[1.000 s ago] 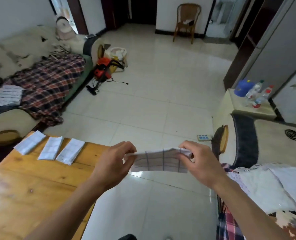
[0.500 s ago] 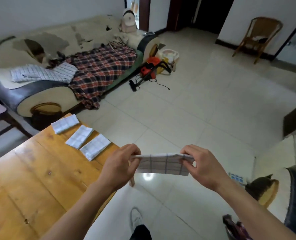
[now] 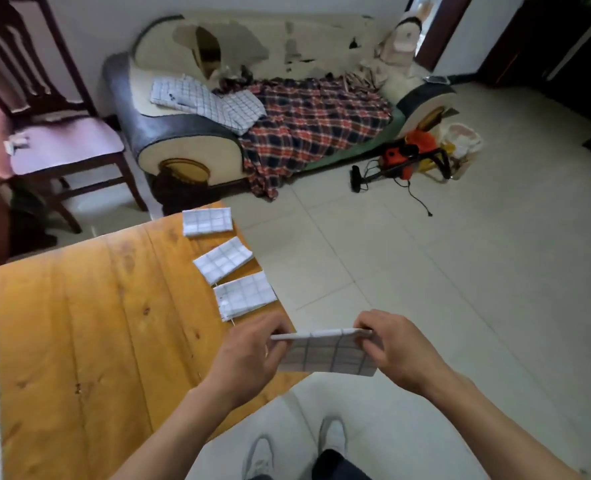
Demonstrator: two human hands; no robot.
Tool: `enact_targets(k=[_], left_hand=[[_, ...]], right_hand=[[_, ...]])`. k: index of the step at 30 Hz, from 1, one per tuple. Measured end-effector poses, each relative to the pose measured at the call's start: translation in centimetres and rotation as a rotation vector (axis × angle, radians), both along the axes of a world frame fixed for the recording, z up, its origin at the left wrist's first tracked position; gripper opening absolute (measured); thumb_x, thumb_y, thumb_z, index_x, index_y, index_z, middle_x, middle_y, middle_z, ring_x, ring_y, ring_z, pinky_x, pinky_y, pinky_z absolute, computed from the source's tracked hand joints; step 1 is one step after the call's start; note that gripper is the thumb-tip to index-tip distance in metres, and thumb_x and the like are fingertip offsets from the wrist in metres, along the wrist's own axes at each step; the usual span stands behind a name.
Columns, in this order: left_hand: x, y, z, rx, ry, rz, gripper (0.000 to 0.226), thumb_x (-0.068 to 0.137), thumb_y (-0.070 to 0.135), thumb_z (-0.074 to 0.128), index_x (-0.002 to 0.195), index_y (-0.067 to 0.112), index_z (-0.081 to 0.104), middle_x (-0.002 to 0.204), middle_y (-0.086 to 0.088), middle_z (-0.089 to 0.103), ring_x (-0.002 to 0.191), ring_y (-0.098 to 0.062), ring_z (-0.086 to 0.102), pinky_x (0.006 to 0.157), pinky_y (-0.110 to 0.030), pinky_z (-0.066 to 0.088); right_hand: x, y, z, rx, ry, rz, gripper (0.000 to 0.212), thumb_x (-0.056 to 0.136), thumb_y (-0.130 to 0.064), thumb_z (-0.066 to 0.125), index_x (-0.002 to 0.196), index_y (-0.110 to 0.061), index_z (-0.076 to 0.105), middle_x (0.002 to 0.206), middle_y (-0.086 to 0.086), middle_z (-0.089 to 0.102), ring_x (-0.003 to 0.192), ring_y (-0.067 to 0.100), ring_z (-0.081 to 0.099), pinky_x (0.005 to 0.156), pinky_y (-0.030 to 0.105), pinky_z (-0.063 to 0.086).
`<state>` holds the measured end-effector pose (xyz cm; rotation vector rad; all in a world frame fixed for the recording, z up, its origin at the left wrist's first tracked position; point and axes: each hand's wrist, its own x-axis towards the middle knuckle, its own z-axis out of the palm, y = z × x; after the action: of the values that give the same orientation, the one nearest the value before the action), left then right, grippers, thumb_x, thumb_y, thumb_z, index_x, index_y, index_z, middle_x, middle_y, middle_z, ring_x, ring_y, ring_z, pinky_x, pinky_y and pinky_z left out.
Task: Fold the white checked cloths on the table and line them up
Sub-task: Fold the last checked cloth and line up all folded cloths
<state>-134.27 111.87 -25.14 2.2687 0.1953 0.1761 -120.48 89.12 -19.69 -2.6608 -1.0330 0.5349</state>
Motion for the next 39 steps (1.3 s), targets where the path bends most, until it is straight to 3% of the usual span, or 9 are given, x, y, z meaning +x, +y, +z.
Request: enact_targets(k=[8, 15, 18, 24, 26, 29, 33, 36, 39], left_hand=[[0.6, 2.1, -3.0, -0.187, 0.057, 0.372, 0.015, 0.093, 0.017, 0.067, 0.087, 0.030, 0.063, 0.079, 0.013, 0.062, 0.077, -0.014, 0.059, 0.066, -0.032, 0.053], [5.3, 1.5, -4.5, -0.136, 0.107, 0.721, 0.019, 0.093, 0.018, 0.067, 0.083, 0.032, 0.058, 0.072, 0.011, 0.058, 0.070, -0.016, 0.055, 0.055, -0.023, 0.042], [7.2, -0.7, -4.6, -0.227, 0.099, 0.984, 0.022, 0.093, 0.018, 0.068, 0.079, 0.032, 0.059, 0.065, 0.011, 0.055, 0.059, -0.010, 0.049, 0.051, -0.018, 0.033], [7.9, -2.9, -6.9, -0.311, 0.129, 1.397, 0.015, 0.093, 0.027, 0.067, 0.081, 0.026, 0.060, 0.068, 0.005, 0.059, 0.062, -0.012, 0.055, 0.051, -0.028, 0.040], [7.4, -2.9, -8.9, -0.348, 0.199, 1.426, 0.014, 0.093, 0.026, 0.068, 0.082, 0.025, 0.059, 0.073, 0.001, 0.063, 0.069, -0.016, 0.061, 0.054, -0.035, 0.049], [6.7, -2.5, -13.4, -0.351, 0.295, 1.457, 0.016, 0.093, 0.020, 0.066, 0.082, 0.026, 0.057, 0.076, 0.003, 0.064, 0.073, -0.016, 0.062, 0.054, -0.025, 0.049], [6.3, -1.3, -20.4, -0.292, 0.299, 1.487, 0.010, 0.094, 0.020, 0.065, 0.086, 0.024, 0.062, 0.077, 0.008, 0.064, 0.071, -0.008, 0.061, 0.056, -0.018, 0.047], [6.1, -0.5, -25.5, -0.240, 0.321, 1.475, 0.004, 0.095, 0.022, 0.064, 0.091, 0.020, 0.064, 0.080, 0.007, 0.065, 0.072, -0.012, 0.061, 0.055, -0.021, 0.046], [5.9, 0.6, -30.3, -0.233, 0.398, 1.417, 0.005, 0.094, 0.023, 0.063, 0.094, 0.018, 0.065, 0.088, 0.005, 0.068, 0.082, -0.017, 0.063, 0.067, -0.031, 0.054]], right_hand=[[7.1, 8.2, -3.3, 0.000, 0.115, 0.275, 0.019, 0.092, -0.023, 0.058, 0.081, -0.034, 0.047, 0.082, -0.014, 0.055, 0.077, 0.008, 0.053, 0.070, 0.028, 0.047], [16.0, 14.8, -8.0, -0.044, 0.168, 0.673, 0.020, 0.095, -0.025, 0.056, 0.083, -0.034, 0.043, 0.082, -0.016, 0.046, 0.076, 0.008, 0.045, 0.063, 0.023, 0.034], [18.3, 16.4, -10.0, -0.073, 0.208, 0.779, 0.019, 0.096, -0.027, 0.055, 0.079, -0.030, 0.046, 0.081, -0.014, 0.052, 0.076, 0.013, 0.052, 0.064, 0.025, 0.042], [18.2, 19.2, -14.0, -0.116, 0.338, 0.924, 0.009, 0.095, -0.030, 0.058, 0.087, -0.025, 0.058, 0.090, -0.008, 0.065, 0.080, 0.014, 0.059, 0.073, 0.038, 0.055], [17.8, 19.8, -16.0, -0.156, 0.375, 0.924, 0.012, 0.095, -0.031, 0.059, 0.085, -0.026, 0.057, 0.086, -0.010, 0.064, 0.079, 0.012, 0.059, 0.071, 0.032, 0.055], [17.3, 20.5, -20.2, -0.193, 0.388, 0.944, 0.018, 0.096, -0.029, 0.060, 0.079, -0.028, 0.054, 0.078, -0.011, 0.059, 0.072, 0.010, 0.055, 0.062, 0.021, 0.044], [16.2, 20.9, -27.6, -0.243, 0.384, 0.927, 0.021, 0.096, -0.028, 0.061, 0.077, -0.022, 0.054, 0.070, -0.008, 0.056, 0.067, 0.011, 0.053, 0.060, 0.028, 0.046], [15.0, 21.1, -31.8, -0.293, 0.347, 0.961, 0.016, 0.098, -0.031, 0.057, 0.084, -0.024, 0.056, 0.078, -0.009, 0.059, 0.072, 0.011, 0.056, 0.066, 0.030, 0.053], [14.1, 20.7, -34.4, -0.326, 0.205, 0.995, 0.012, 0.098, -0.041, 0.054, 0.095, -0.029, 0.052, 0.092, -0.012, 0.058, 0.080, 0.010, 0.054, 0.071, 0.026, 0.053]])
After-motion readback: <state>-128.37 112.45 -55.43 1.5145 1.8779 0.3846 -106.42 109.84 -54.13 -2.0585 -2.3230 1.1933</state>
